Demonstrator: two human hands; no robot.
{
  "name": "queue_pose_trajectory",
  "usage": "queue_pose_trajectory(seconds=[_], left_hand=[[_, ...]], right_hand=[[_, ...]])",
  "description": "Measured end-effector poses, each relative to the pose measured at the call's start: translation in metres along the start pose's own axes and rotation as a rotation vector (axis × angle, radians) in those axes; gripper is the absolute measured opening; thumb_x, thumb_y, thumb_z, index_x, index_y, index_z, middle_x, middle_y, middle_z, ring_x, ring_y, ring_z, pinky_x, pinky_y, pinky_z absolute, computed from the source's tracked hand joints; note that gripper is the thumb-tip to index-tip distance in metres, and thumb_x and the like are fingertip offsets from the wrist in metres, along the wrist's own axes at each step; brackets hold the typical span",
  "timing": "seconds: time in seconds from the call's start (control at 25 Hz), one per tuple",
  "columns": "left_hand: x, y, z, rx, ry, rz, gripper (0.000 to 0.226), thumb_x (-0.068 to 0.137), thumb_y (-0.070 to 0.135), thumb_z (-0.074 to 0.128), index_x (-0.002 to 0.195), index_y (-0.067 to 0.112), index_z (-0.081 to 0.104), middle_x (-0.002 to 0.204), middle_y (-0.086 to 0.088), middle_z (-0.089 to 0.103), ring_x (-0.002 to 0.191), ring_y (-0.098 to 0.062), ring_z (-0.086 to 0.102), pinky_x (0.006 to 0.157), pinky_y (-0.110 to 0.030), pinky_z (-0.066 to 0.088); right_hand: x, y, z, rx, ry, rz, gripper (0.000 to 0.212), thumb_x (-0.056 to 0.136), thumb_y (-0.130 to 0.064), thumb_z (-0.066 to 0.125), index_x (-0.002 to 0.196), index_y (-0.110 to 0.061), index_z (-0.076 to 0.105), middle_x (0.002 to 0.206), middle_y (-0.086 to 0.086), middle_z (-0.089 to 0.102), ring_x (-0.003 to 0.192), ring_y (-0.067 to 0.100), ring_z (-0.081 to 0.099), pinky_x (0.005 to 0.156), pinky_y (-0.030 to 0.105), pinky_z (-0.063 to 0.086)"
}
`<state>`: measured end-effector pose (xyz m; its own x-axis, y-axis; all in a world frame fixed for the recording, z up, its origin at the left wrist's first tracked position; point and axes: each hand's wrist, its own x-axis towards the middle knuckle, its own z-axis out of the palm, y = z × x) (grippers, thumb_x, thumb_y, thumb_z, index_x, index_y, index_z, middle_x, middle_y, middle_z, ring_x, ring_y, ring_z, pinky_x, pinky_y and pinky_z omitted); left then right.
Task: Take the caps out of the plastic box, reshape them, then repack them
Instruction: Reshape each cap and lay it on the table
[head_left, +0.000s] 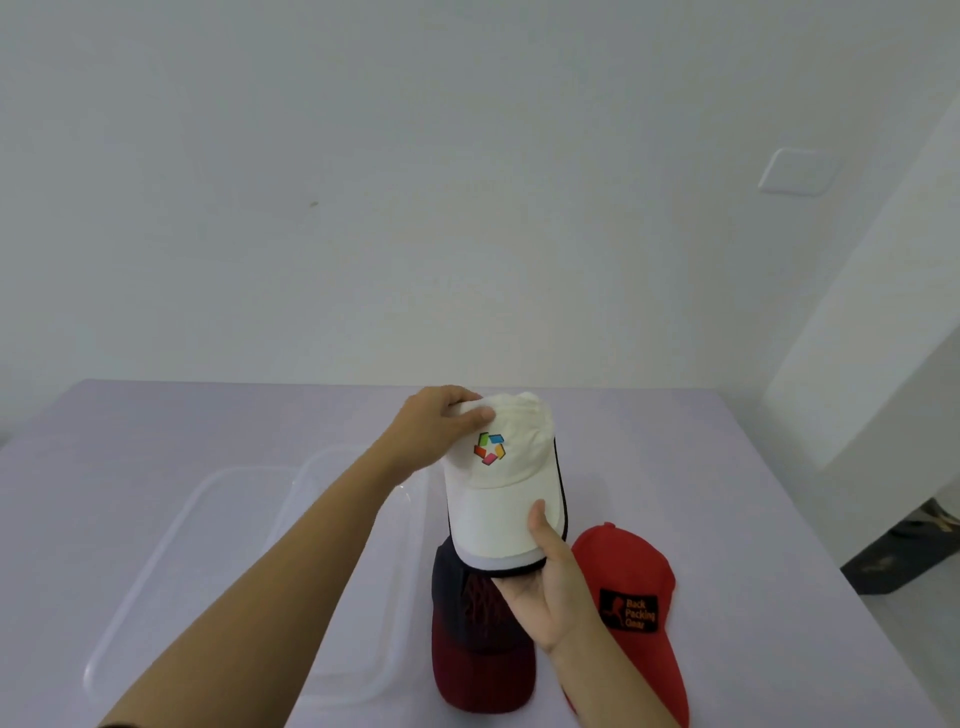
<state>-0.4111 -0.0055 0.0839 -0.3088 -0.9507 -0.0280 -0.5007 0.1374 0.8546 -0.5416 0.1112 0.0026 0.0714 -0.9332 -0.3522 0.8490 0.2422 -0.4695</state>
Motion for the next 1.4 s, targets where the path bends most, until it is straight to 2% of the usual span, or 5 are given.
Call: queue_pose_trajectory(seconds=[0.28,0.48,0.68,0.92,1.4], left_hand=[[-0.001,0.014,-0.006,0.229,-0.1,0.069,0.034,0.087,0.036,0.062,0.063,0.013,0.055,0.058,0.005,0.05,0.054,-0.008,0.044,0.053,-0.019,0.033],[-0.007,0.015,-0.005,0.255,-0.102,0.107,0.024,0.09,0.041,0.054,0.098,0.02,0.062,0.081,0.002,0.067,0.074,-0.011,0.063,0.068,-0.025,0.047],[-0.005,0.02,0.002,0.311,0.0,0.145,0.045,0.09,0.043,0.055,0.065,0.006,0.048,0.069,-0.003,0.046,0.059,-0.015,0.05,0.056,-0.025,0.037],[-0.005,0.019,0.004,0.27,-0.091,0.117,0.043,0.092,0.043,0.049,0.091,0.002,0.062,0.075,-0.004,0.059,0.071,-0.019,0.06,0.062,-0.026,0.049],[-0.004,0.022,0.006,0.182,-0.086,0.009,0.047,0.084,0.048,0.06,0.076,0.002,0.059,0.069,-0.005,0.05,0.061,-0.019,0.053,0.056,-0.027,0.046]], right_hand=[[0.007,-0.002,-0.006,-0.116,-0.017,-0.091,0.045,0.086,-0.023,0.056,0.13,-0.017,0.051,0.125,0.011,0.063,0.114,0.029,0.06,0.085,0.042,0.056],[0.009,-0.006,-0.01,-0.289,0.006,-0.169,0.044,0.083,-0.024,0.061,0.126,-0.023,0.054,0.123,0.004,0.065,0.113,0.023,0.061,0.092,0.043,0.051],[0.007,-0.003,-0.005,-0.418,0.022,-0.217,0.038,0.077,-0.024,0.065,0.114,-0.03,0.06,0.111,-0.004,0.071,0.108,0.019,0.063,0.096,0.044,0.049],[0.012,0.001,-0.014,-0.529,0.093,-0.326,0.044,0.078,-0.038,0.068,0.12,-0.031,0.057,0.12,-0.002,0.066,0.115,0.02,0.059,0.102,0.051,0.043],[0.009,-0.005,-0.002,-0.792,0.14,-0.457,0.016,0.087,-0.022,0.061,0.097,-0.034,0.057,0.099,-0.007,0.067,0.093,0.005,0.063,0.065,0.011,0.052]])
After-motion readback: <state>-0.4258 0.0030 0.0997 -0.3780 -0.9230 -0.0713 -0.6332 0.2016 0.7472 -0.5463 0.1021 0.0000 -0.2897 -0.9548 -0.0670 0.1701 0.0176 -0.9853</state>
